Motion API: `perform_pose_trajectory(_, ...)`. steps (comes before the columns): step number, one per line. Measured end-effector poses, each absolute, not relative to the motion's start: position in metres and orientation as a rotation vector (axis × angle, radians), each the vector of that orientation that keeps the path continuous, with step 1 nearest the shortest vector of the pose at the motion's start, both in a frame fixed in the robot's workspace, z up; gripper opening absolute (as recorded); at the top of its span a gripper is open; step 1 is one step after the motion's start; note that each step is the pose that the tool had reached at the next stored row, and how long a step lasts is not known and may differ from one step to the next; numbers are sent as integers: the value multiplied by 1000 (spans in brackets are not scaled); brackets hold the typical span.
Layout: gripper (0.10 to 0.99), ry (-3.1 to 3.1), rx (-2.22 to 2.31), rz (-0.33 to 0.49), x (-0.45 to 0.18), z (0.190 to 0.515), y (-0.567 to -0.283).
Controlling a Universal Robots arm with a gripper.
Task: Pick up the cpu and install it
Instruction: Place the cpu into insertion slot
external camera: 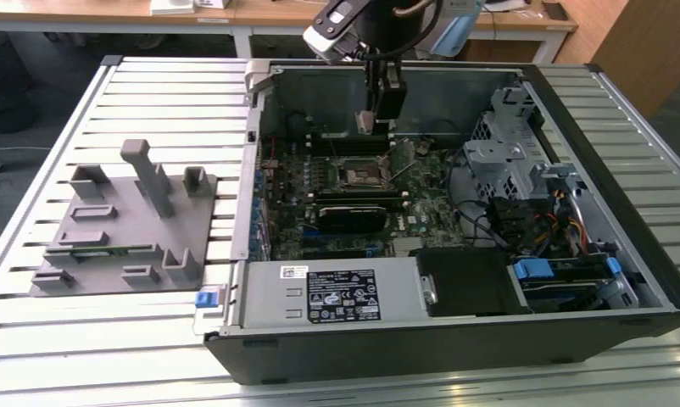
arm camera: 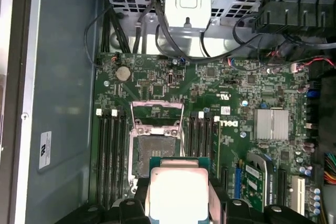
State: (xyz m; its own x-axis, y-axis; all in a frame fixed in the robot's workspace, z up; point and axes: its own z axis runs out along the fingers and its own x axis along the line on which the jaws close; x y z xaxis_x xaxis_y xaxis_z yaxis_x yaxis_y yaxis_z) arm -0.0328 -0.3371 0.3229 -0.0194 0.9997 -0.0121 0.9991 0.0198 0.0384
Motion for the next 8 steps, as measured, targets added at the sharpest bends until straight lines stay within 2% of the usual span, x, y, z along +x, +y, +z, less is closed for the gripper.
perform_pose_trajectory(8,533,2218,2175,30,-33,305,-326)
